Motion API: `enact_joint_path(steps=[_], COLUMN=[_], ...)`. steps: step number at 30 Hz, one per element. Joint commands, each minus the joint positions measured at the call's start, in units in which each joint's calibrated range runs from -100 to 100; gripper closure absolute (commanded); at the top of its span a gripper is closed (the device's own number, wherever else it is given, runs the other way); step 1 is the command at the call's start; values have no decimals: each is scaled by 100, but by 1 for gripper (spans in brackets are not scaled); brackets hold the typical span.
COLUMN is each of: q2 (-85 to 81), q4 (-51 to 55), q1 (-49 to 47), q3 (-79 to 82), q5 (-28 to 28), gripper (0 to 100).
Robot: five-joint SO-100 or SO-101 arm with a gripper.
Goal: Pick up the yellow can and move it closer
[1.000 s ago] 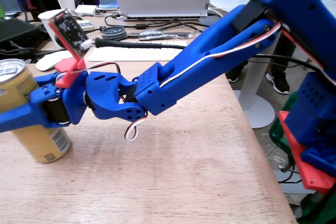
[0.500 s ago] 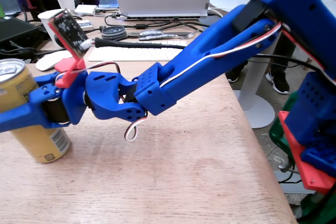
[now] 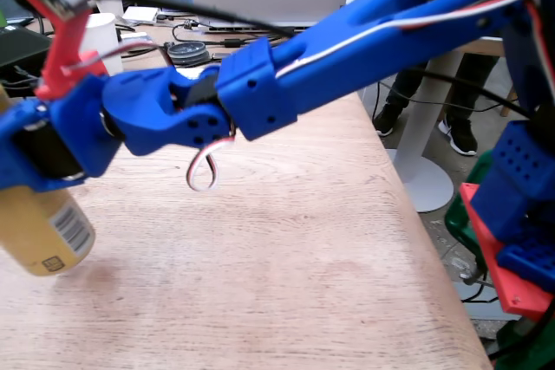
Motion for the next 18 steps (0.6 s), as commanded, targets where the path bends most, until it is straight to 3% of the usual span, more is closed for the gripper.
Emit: enact_joint_path(steps=[1, 4, 11, 18], q2=[-1396, -1911, -4689, -6465], q4=[585, 864, 1102, 1102], q1=[-123, -123, -123, -123], q3=[-283, 133, 3455, 5371], q5=[-24, -29, -39, -39], gripper=[72, 72, 72, 72])
